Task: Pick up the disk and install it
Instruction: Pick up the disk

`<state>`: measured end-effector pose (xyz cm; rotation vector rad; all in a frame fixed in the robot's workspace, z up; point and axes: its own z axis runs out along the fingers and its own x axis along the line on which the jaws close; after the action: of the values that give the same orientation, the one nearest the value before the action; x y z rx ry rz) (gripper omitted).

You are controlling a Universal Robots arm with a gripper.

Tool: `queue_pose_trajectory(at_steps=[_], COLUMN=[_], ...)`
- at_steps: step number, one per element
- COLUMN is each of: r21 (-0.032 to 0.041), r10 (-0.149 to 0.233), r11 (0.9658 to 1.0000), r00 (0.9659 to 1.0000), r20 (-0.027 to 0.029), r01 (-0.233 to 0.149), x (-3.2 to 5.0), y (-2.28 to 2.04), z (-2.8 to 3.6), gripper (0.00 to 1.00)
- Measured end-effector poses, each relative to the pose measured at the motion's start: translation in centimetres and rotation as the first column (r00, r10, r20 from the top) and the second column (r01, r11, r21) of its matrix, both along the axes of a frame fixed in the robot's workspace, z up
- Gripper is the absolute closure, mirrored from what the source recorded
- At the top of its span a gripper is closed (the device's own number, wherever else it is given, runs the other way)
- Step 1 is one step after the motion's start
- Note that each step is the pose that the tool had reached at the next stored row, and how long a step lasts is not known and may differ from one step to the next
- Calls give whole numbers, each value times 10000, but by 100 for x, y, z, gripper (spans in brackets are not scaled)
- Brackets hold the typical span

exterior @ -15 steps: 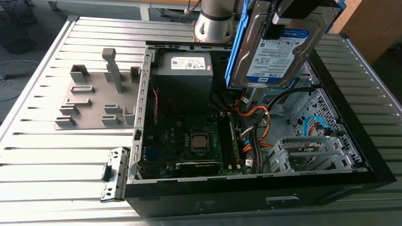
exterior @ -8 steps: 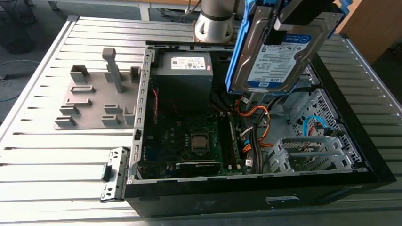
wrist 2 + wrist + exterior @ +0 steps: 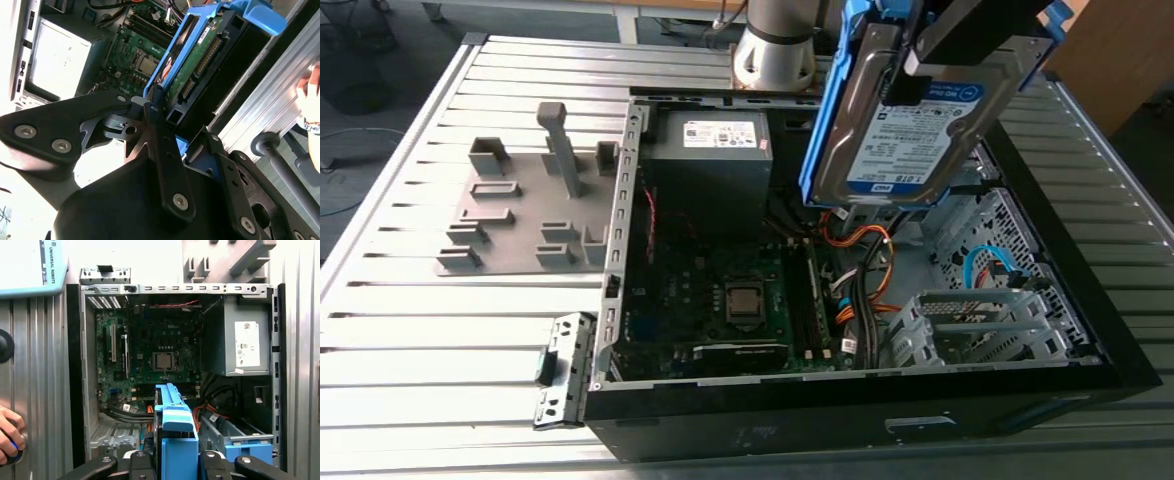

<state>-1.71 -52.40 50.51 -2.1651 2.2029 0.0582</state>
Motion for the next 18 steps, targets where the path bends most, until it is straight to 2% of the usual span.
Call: queue_pose_trajectory(at_steps=[10, 18], r21=[-5, -4], r10=[1, 1], r11=[10000, 10000], r00=[10000, 10000], r20=[-2, -2], r01=[-1, -1], x=[1, 1], y=[-48, -151], z=[-47, -173], gripper=[64, 64])
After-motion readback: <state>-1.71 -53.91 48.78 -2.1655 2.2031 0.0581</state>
